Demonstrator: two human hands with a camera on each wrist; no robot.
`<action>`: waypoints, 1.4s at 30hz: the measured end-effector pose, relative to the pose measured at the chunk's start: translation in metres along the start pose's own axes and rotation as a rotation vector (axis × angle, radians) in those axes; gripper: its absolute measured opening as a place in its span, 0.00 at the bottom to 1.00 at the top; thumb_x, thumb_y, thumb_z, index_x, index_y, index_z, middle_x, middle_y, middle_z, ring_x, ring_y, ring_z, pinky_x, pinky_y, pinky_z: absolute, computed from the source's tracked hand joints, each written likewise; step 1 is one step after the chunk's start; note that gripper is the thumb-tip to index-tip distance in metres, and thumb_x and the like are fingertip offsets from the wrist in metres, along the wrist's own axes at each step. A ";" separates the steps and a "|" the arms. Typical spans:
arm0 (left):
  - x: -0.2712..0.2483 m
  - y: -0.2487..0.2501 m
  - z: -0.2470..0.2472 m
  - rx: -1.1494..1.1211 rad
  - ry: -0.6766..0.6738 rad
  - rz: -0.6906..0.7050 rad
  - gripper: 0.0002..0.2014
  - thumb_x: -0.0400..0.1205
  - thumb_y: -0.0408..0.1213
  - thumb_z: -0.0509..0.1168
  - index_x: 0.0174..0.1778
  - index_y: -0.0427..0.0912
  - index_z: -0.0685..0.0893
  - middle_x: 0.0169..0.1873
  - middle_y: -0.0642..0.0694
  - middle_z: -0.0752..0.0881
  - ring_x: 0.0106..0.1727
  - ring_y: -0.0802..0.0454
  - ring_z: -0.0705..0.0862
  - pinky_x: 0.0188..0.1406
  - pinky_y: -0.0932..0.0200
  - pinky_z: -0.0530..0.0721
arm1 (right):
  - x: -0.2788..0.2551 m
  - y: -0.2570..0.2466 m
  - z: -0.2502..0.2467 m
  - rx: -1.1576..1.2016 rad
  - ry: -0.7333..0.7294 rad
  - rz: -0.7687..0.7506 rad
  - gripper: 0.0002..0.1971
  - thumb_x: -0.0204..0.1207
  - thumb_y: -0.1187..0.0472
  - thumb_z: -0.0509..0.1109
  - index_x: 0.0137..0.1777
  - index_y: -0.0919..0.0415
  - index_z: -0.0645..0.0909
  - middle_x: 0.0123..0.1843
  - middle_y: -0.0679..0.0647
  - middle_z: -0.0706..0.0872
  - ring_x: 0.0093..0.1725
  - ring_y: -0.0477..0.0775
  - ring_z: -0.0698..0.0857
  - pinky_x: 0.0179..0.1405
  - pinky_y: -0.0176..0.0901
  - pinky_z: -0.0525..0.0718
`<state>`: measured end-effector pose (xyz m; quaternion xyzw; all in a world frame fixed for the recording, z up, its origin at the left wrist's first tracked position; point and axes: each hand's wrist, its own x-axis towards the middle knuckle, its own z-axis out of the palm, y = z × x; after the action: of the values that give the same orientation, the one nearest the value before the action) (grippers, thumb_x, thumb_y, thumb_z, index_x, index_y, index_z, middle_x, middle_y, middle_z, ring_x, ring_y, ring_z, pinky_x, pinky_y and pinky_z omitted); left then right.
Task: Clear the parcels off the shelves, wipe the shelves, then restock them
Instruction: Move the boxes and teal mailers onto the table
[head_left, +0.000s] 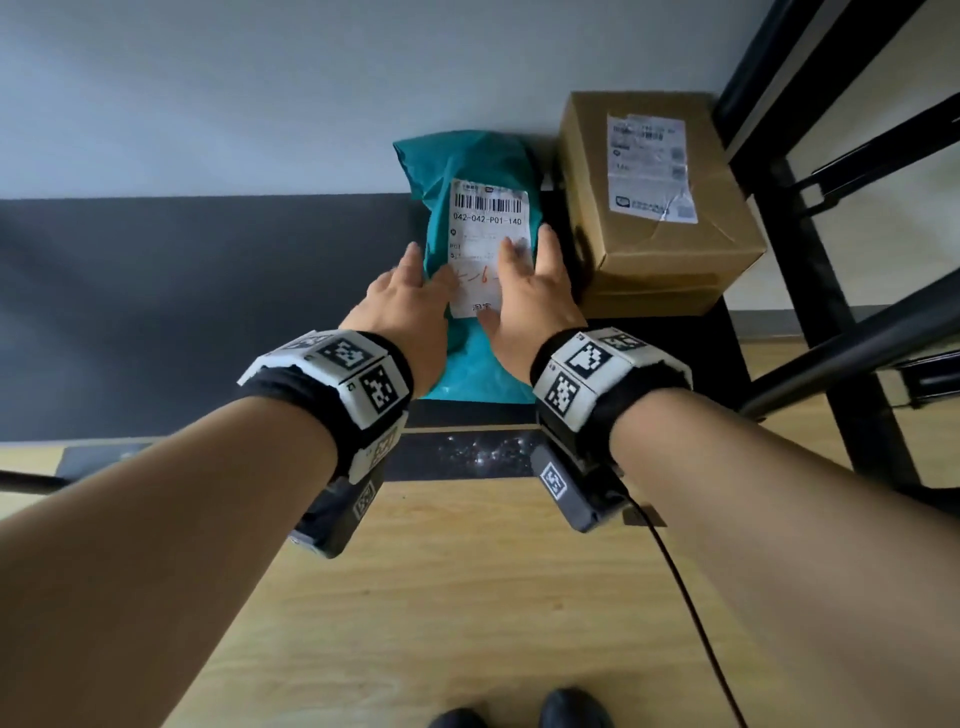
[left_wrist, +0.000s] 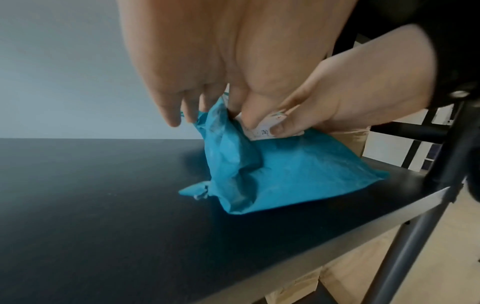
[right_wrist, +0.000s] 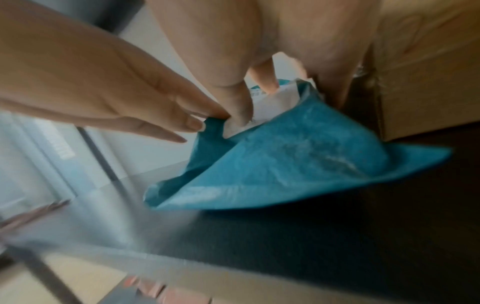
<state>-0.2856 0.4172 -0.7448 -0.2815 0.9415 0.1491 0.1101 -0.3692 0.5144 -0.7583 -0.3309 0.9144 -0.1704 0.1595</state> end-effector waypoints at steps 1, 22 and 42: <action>-0.001 0.000 -0.001 0.014 0.017 0.005 0.30 0.83 0.37 0.57 0.81 0.55 0.55 0.83 0.48 0.41 0.83 0.43 0.48 0.80 0.45 0.59 | -0.005 0.002 0.000 -0.040 0.033 -0.040 0.33 0.82 0.64 0.60 0.83 0.58 0.50 0.84 0.60 0.38 0.83 0.61 0.44 0.82 0.50 0.54; 0.000 0.006 0.003 0.081 -0.060 0.056 0.31 0.87 0.41 0.51 0.83 0.49 0.42 0.83 0.49 0.40 0.84 0.52 0.47 0.81 0.55 0.45 | -0.008 0.016 0.004 -0.015 -0.043 -0.153 0.32 0.80 0.75 0.51 0.83 0.54 0.54 0.85 0.51 0.47 0.84 0.52 0.46 0.80 0.39 0.49; -0.079 0.034 -0.043 -0.202 0.222 -0.033 0.25 0.84 0.32 0.54 0.79 0.49 0.64 0.77 0.50 0.66 0.72 0.44 0.72 0.67 0.50 0.73 | -0.093 -0.007 -0.035 0.354 0.158 -0.144 0.30 0.75 0.77 0.58 0.77 0.60 0.67 0.77 0.57 0.66 0.79 0.53 0.63 0.75 0.34 0.58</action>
<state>-0.2455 0.4695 -0.6745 -0.3215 0.9233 0.2092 -0.0210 -0.3112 0.5779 -0.7077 -0.3477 0.8539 -0.3647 0.1303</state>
